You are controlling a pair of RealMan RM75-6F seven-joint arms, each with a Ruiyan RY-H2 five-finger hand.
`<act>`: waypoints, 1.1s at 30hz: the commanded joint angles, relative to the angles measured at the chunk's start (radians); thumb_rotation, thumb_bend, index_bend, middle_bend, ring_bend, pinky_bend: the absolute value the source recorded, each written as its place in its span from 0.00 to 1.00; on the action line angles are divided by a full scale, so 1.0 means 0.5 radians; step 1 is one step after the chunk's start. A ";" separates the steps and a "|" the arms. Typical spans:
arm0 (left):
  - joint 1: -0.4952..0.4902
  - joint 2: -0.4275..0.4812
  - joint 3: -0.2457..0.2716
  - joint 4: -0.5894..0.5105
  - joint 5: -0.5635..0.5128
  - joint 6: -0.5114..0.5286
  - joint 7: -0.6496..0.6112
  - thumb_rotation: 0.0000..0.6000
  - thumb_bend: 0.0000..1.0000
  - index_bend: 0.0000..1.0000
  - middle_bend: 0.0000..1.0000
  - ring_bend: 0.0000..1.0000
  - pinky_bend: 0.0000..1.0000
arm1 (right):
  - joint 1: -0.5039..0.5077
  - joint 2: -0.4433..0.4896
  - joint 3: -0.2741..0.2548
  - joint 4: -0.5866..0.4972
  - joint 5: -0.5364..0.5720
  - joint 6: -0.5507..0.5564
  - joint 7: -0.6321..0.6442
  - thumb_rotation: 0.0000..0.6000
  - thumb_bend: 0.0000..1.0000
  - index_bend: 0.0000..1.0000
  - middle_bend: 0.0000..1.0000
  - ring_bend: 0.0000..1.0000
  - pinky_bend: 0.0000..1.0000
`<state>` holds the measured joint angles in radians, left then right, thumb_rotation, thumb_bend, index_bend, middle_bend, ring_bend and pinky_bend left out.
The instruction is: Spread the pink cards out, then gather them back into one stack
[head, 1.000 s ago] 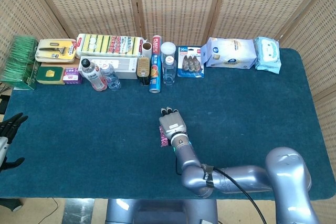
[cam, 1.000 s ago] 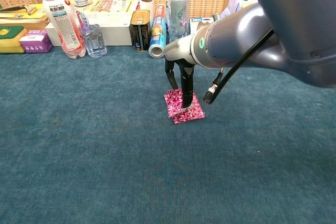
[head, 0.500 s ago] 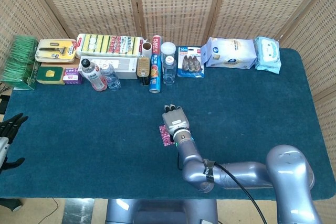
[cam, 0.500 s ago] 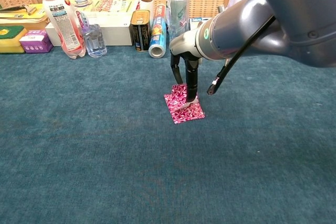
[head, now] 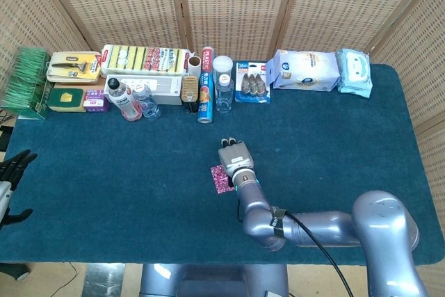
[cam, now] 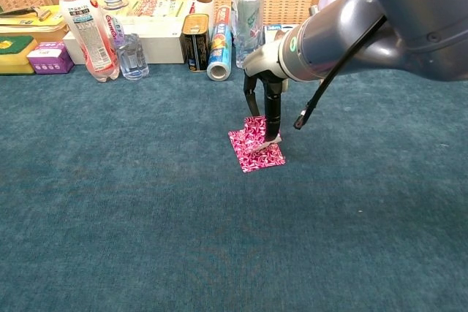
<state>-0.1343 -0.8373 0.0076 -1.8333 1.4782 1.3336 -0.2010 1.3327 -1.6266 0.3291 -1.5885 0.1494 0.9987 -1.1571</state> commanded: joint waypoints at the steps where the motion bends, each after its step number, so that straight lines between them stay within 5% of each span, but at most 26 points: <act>1: 0.003 -0.001 -0.001 0.000 -0.005 0.003 0.004 1.00 0.05 0.00 0.00 0.00 0.05 | 0.007 0.004 -0.007 0.001 0.011 -0.015 0.022 1.00 0.23 0.43 0.06 0.00 0.18; 33: 0.005 0.004 -0.004 0.007 0.003 0.000 -0.021 1.00 0.05 0.00 0.00 0.00 0.05 | 0.041 0.010 -0.109 0.036 0.040 -0.055 0.182 1.00 0.22 0.34 0.05 0.00 0.18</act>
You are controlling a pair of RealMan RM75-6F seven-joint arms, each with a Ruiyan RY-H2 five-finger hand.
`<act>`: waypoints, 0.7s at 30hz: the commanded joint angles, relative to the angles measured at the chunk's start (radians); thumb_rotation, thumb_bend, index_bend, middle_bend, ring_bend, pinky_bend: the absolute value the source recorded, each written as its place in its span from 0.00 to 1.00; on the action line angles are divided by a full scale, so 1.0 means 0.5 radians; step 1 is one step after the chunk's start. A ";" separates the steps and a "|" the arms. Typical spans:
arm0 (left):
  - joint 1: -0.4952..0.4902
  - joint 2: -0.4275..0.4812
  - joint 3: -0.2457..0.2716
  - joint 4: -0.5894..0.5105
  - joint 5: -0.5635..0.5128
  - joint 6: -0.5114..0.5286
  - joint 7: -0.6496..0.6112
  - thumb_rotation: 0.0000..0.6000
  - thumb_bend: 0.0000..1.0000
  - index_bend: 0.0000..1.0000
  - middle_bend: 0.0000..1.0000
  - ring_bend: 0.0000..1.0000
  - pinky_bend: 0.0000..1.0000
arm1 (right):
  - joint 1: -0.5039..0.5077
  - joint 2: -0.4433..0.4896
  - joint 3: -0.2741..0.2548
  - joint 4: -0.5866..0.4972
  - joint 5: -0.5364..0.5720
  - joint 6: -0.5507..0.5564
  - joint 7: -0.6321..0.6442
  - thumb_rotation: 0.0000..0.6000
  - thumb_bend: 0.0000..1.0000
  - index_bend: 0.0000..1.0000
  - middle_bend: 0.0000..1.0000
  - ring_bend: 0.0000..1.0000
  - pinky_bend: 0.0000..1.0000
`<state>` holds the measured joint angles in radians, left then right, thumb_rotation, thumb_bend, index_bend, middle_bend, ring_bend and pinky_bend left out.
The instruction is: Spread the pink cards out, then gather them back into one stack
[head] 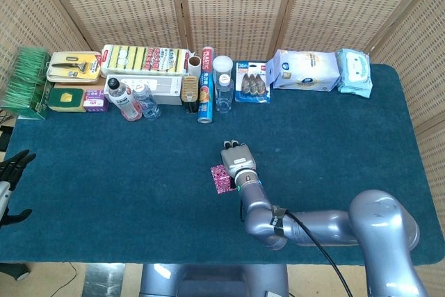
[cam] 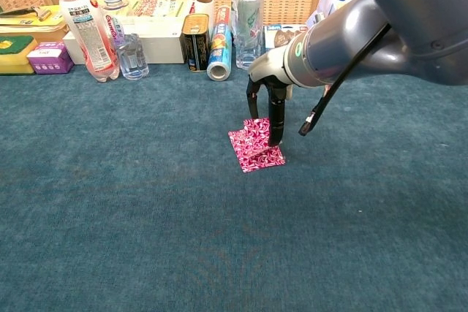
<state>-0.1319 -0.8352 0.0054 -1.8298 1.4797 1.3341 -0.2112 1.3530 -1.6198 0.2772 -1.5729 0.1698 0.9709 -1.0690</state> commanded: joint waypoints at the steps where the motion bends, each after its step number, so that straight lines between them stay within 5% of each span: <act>1: 0.000 0.001 0.000 0.000 0.001 -0.001 -0.001 1.00 0.05 0.00 0.00 0.00 0.05 | -0.001 -0.006 -0.007 0.009 0.001 -0.001 0.011 1.00 0.22 0.34 0.05 0.00 0.18; 21: 0.004 0.004 0.002 0.003 0.010 0.005 -0.013 1.00 0.05 0.00 0.00 0.00 0.05 | 0.015 -0.007 -0.026 0.012 0.021 -0.001 0.045 1.00 0.22 0.29 0.05 0.00 0.18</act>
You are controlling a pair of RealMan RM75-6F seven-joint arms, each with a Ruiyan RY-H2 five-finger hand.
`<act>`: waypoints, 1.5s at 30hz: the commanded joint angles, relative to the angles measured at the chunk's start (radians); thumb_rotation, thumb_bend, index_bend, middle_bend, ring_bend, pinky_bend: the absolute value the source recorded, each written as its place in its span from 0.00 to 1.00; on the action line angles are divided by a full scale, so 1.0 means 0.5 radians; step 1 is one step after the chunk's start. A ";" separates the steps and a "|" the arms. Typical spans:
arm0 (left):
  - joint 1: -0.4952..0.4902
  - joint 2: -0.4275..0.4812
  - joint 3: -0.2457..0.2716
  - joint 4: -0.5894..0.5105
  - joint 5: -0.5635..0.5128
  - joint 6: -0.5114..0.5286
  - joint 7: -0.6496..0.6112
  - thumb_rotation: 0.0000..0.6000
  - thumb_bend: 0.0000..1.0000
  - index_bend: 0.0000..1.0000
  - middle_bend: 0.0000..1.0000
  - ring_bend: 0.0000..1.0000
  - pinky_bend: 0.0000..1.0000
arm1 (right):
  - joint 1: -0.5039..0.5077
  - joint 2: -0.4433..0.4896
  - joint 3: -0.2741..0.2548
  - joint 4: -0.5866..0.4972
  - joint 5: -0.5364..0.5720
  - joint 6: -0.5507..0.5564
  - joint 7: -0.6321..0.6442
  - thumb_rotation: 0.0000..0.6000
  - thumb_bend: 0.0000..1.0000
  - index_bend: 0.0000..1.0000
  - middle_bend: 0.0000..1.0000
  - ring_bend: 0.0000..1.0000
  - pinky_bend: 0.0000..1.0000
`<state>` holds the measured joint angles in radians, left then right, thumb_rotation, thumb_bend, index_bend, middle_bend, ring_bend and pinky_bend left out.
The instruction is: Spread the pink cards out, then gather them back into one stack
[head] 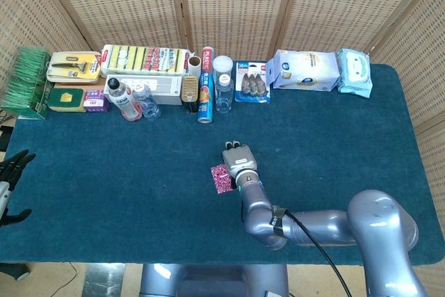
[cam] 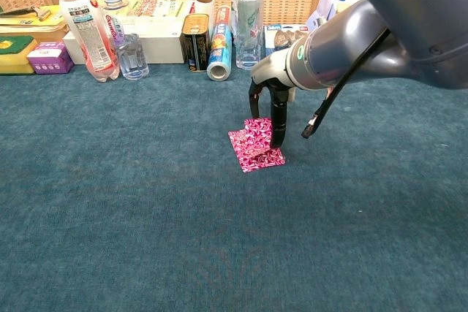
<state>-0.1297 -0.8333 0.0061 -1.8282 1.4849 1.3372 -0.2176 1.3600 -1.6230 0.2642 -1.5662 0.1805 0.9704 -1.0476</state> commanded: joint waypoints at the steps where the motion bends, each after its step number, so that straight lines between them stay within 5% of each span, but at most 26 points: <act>1: 0.000 0.000 0.001 0.000 0.000 -0.002 0.000 1.00 0.05 0.00 0.00 0.00 0.05 | 0.001 -0.001 0.000 -0.002 -0.001 0.000 0.005 1.00 0.21 0.29 0.05 0.00 0.18; 45: 0.002 0.005 -0.003 0.002 -0.002 0.002 -0.007 1.00 0.05 0.00 0.00 0.00 0.05 | 0.001 0.054 -0.016 -0.085 -0.078 -0.019 0.061 1.00 0.17 0.21 0.04 0.00 0.18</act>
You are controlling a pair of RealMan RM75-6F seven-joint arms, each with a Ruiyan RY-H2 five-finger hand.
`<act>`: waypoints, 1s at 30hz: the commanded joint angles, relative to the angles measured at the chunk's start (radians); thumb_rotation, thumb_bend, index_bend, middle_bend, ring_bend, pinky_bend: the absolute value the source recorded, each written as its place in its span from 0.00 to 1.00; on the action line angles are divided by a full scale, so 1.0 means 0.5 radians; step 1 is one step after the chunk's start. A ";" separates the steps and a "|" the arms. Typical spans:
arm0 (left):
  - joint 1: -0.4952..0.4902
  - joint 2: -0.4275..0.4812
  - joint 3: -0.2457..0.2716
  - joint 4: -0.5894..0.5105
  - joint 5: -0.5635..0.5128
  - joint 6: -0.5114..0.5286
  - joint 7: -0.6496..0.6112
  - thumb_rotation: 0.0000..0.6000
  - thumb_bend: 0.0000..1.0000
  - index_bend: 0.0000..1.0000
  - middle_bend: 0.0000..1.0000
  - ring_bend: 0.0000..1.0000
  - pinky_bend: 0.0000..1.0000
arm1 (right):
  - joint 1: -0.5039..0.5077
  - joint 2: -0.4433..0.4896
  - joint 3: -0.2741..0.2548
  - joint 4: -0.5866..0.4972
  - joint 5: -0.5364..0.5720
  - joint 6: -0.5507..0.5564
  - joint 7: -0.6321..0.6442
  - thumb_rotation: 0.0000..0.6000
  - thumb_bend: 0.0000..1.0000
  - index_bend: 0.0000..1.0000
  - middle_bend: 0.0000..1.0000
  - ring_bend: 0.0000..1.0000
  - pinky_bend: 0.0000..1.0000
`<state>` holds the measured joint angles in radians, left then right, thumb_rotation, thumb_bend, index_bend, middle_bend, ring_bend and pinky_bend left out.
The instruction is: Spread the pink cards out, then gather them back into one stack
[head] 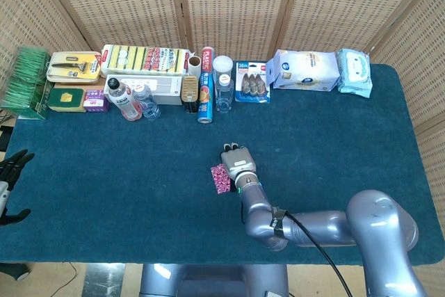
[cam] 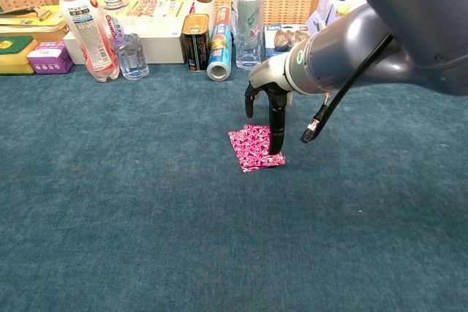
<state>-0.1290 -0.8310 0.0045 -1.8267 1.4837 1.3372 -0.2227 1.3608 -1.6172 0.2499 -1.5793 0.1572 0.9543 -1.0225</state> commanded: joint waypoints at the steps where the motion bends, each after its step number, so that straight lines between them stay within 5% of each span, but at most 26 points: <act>1: 0.001 0.000 0.000 -0.001 0.001 0.004 0.005 1.00 0.05 0.00 0.00 0.00 0.05 | -0.001 0.064 0.016 -0.093 -0.051 0.020 0.014 1.00 0.16 0.20 0.04 0.00 0.18; 6: 0.009 -0.007 0.002 -0.002 0.004 0.018 0.031 1.00 0.05 0.00 0.00 0.00 0.05 | -0.069 0.200 -0.008 -0.302 -0.316 0.058 0.099 1.00 0.10 0.17 0.05 0.00 0.19; 13: 0.058 -0.034 0.020 -0.013 0.045 0.106 0.124 1.00 0.05 0.00 0.00 0.00 0.05 | -0.608 0.466 -0.312 -0.477 -1.863 0.285 0.703 1.00 0.08 0.14 0.06 0.03 0.20; 18: 0.115 -0.085 0.040 -0.017 0.082 0.201 0.256 1.00 0.05 0.00 0.00 0.00 0.05 | -0.924 0.647 -0.521 -0.354 -2.575 0.479 1.161 1.00 0.08 0.13 0.06 0.03 0.20; 24: 0.178 -0.143 0.071 0.007 0.142 0.295 0.361 1.00 0.05 0.00 0.00 0.00 0.05 | -1.209 0.733 -0.694 0.011 -3.050 0.752 1.597 1.00 0.07 0.12 0.09 0.07 0.21; 27: 0.222 -0.194 0.086 0.020 0.197 0.378 0.416 1.00 0.05 0.00 0.00 0.00 0.05 | -1.411 0.799 -0.765 0.177 -3.129 0.943 1.804 1.00 0.07 0.12 0.10 0.07 0.21; 30: 0.270 -0.279 0.077 0.096 0.245 0.489 0.489 1.00 0.06 0.00 0.00 0.00 0.05 | -1.583 0.891 -0.776 0.126 -3.090 1.068 1.822 1.00 0.06 0.12 0.10 0.06 0.20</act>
<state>-0.0122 -0.9438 0.0436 -1.8024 1.5892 1.5505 -0.0044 0.6690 -1.2384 -0.0939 -1.5206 -1.3608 1.4049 -0.1493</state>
